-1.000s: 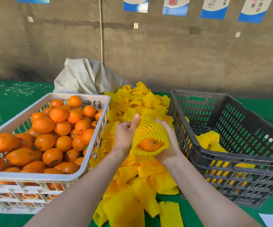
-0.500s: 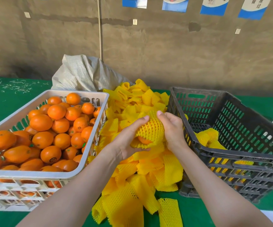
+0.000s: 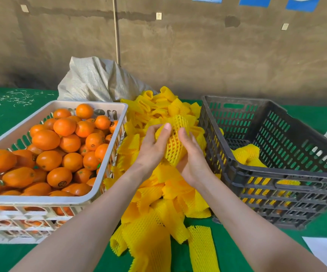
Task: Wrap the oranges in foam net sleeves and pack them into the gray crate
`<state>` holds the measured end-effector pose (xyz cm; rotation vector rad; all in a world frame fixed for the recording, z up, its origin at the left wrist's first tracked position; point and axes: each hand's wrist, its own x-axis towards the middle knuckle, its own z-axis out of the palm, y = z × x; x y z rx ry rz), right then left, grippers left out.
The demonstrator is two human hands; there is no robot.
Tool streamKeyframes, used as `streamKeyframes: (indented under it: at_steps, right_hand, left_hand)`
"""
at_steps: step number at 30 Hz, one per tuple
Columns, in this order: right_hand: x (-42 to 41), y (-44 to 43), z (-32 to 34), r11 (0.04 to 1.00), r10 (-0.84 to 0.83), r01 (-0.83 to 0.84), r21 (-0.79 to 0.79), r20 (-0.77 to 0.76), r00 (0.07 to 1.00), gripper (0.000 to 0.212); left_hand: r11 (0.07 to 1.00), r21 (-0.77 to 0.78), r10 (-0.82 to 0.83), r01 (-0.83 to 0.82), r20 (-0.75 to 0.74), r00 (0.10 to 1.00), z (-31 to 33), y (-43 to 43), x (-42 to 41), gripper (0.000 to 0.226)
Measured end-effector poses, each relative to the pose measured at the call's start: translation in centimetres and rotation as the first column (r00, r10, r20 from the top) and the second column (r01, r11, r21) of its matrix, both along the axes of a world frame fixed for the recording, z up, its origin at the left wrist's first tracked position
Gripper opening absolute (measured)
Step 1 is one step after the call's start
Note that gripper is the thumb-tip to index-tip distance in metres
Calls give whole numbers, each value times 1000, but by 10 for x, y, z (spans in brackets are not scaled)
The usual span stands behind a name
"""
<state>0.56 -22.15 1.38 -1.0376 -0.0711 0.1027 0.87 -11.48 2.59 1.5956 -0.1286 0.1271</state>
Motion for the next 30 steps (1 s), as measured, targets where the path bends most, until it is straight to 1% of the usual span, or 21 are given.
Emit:
streamKeyframes:
  at_steps: [1,2,3,4,5,7,8,10,12,13,14,17,18,20,21,22,24,26,28,29,30]
  right_hand:
    - [-2,-1,1,999,-17,17,-27,2,1000,76]
    - [-4,-3,3,996,-43,43,-82,-2,999,79]
    - [-5,-5,4,986,-76,75,-146,-3,997,80]
    - [-4,-7,5,972,-106,107,-207,16,994,77]
    - [-4,-10,7,954,-124,135,-267,57,991,70]
    - [-3,-16,12,898,-119,179,-401,170,978,58]
    - [-2,-21,15,869,-108,198,-453,217,970,60]
    - [3,-33,26,831,-113,238,-503,265,958,76]
    - [10,-51,37,789,-137,289,-542,303,943,94]
    - [14,-60,44,761,-157,322,-563,322,934,98]
    - [19,-71,51,735,-182,357,-576,340,923,97]
    - [34,-108,68,671,-271,450,-589,371,888,69]
    - [41,-122,69,645,-302,472,-601,367,880,63]
    - [57,-152,68,573,-377,511,-641,348,859,60]
    - [66,-168,65,517,-413,526,-675,342,844,60]
    - [75,-184,60,439,-438,526,-728,338,833,62]
    - [92,-213,47,208,-423,431,-878,316,849,76]
    - [104,-236,31,-44,-338,233,-971,234,911,89]
    - [112,-256,16,-300,-209,29,-954,96,973,88]
    - [116,-264,11,-422,-143,-60,-905,1,990,85]
    - [120,-269,8,-519,-96,-133,-844,-97,991,84]
  left_hand:
    - [997,74,-19,19,1,1000,-2,2,2,62]
    - [992,98,-74,76,-21,997,-4,5,3,65]
    - [985,54,-161,165,-70,984,-6,8,5,62]
    - [968,-41,-250,247,-134,959,-7,9,5,57]
    - [948,-151,-305,279,-187,934,-9,8,6,51]
    - [937,-279,-283,209,-259,923,-12,1,9,45]
    - [945,-294,-233,143,-299,925,-13,-5,12,45]
    - [964,-264,-91,-10,-365,927,-12,-19,16,43]
    - [970,-209,56,-127,-315,948,-11,-29,18,33]
    - [965,-212,96,-156,-267,959,-11,-33,20,25]
    - [960,-230,107,-160,-227,968,-9,-37,22,18]
    - [953,-286,51,-102,-179,982,-4,-50,25,17]
    - [955,-285,28,-78,-173,984,-1,-56,26,17]
    - [967,-254,-10,-32,-163,987,3,-70,27,15]
    - [973,-230,-21,-16,-159,987,4,-76,28,15]
    - [979,-204,-28,-4,-154,988,5,-82,29,14]
    - [985,-174,-35,9,-150,988,5,-93,32,13]
    - [987,-158,-40,14,-163,986,4,-101,36,13]
    - [991,-133,-40,17,-175,984,3,-109,41,14]
    - [993,-120,-38,16,-179,983,2,-112,43,14]
    - [994,-108,-33,13,-185,982,1,-113,44,14]
